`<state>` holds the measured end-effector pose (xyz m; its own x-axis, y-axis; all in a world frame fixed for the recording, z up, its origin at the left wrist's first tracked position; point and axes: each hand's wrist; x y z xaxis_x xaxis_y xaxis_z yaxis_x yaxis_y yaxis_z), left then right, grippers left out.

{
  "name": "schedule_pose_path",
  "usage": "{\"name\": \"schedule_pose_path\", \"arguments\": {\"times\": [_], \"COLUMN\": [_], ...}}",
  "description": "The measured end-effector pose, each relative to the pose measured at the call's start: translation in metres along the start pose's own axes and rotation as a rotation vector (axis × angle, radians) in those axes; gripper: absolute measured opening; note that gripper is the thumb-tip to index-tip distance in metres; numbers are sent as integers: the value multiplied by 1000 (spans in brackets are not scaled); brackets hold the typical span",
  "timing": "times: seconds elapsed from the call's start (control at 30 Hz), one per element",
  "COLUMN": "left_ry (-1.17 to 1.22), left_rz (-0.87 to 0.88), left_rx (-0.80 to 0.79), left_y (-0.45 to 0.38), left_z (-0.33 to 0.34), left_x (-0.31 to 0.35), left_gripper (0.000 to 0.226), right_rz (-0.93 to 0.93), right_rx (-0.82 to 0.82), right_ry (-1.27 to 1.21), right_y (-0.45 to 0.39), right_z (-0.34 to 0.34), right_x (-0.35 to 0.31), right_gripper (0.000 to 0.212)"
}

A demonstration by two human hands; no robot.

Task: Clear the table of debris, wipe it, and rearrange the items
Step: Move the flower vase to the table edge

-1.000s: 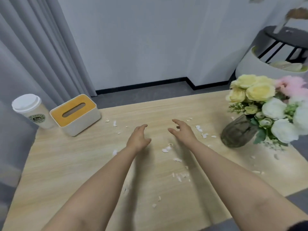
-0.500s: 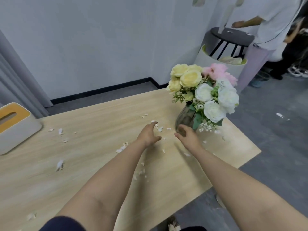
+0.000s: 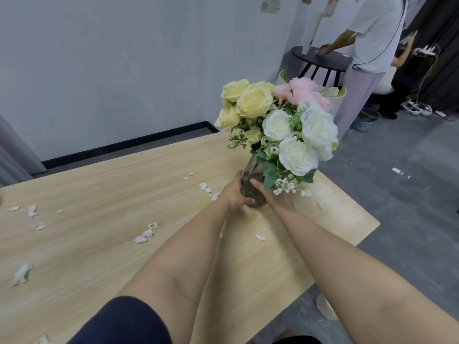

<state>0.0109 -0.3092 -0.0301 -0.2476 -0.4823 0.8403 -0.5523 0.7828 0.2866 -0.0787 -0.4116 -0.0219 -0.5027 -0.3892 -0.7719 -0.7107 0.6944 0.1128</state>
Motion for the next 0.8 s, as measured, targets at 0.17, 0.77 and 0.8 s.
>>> {"name": "schedule_pose_path", "arguments": {"times": [0.17, 0.77, 0.8], "left_ry": [37, 185, 239], "left_rz": [-13, 10, 4], "left_rx": [45, 170, 183], "left_y": [-11, 50, 62], "left_z": [6, -99, -107], "left_x": [0, -26, -31], "left_gripper": [99, 94, 92], "right_rz": [116, 3, -1], "right_rx": [-79, -285, -322], "right_ry": [-74, -294, -286], "right_y": [-12, -4, -2], "right_z": [8, 29, 38], "right_x": [13, -97, -106], "right_gripper": [48, 82, 90]}}
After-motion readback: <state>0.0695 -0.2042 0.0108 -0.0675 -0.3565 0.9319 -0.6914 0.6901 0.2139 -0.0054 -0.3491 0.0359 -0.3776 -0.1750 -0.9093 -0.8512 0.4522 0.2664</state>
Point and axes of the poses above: each hand's wrist, its own y-axis away from the middle knuckle, its own z-axis out of the palm, x = y × z, and after that the axes turned 5 degrees about -x, right-handed
